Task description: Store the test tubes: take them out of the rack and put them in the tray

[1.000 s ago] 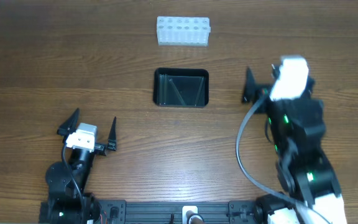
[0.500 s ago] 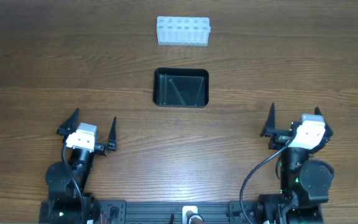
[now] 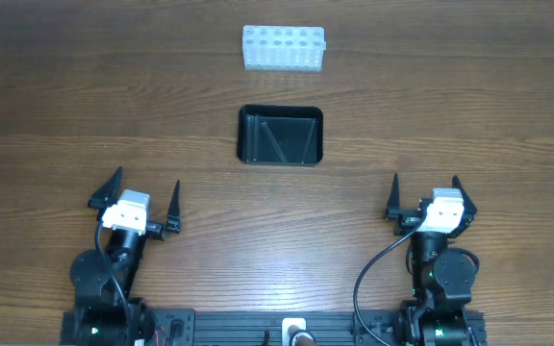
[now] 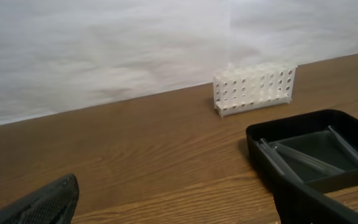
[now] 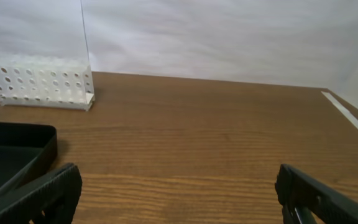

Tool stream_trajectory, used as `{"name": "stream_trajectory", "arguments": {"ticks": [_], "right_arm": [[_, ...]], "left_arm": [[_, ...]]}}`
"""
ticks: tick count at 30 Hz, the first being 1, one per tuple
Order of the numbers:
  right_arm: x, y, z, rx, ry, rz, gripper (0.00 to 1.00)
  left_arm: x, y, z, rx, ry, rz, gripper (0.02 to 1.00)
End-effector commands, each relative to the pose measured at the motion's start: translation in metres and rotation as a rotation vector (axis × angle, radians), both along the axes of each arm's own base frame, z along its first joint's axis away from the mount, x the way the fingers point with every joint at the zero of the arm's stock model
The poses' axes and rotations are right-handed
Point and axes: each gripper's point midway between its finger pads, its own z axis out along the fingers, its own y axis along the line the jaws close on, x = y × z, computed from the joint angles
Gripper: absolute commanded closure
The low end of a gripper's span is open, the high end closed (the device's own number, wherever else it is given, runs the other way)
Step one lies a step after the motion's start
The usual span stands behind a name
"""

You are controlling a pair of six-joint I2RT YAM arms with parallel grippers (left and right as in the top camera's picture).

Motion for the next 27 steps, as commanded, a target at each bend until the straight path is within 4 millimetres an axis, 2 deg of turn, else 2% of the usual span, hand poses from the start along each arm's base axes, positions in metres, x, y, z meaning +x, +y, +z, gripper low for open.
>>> {"name": "stream_trajectory", "arguments": {"ticks": [1, 4, 16, 27], "right_arm": [[0.000, -0.001, -0.001, -0.013, 0.000, -0.003, 0.009], [0.000, -0.001, -0.001, -0.062, 0.005, -0.002, 0.009], [0.000, -0.002, -0.001, -0.064, 0.005, -0.002, 0.007], [-0.002, -0.013, 0.000, -0.038, 0.000, -0.072, 0.007]], "left_arm": [[0.000, -0.001, -0.001, 0.010, -0.005, -0.009, 0.018], [0.000, -0.001, -0.001, 0.010, -0.005, -0.009, 0.018], [0.000, -0.001, -0.001, 0.010, -0.005, -0.009, 0.018], [0.000, -0.001, -0.001, 0.010, -0.005, -0.009, 0.018]]}}
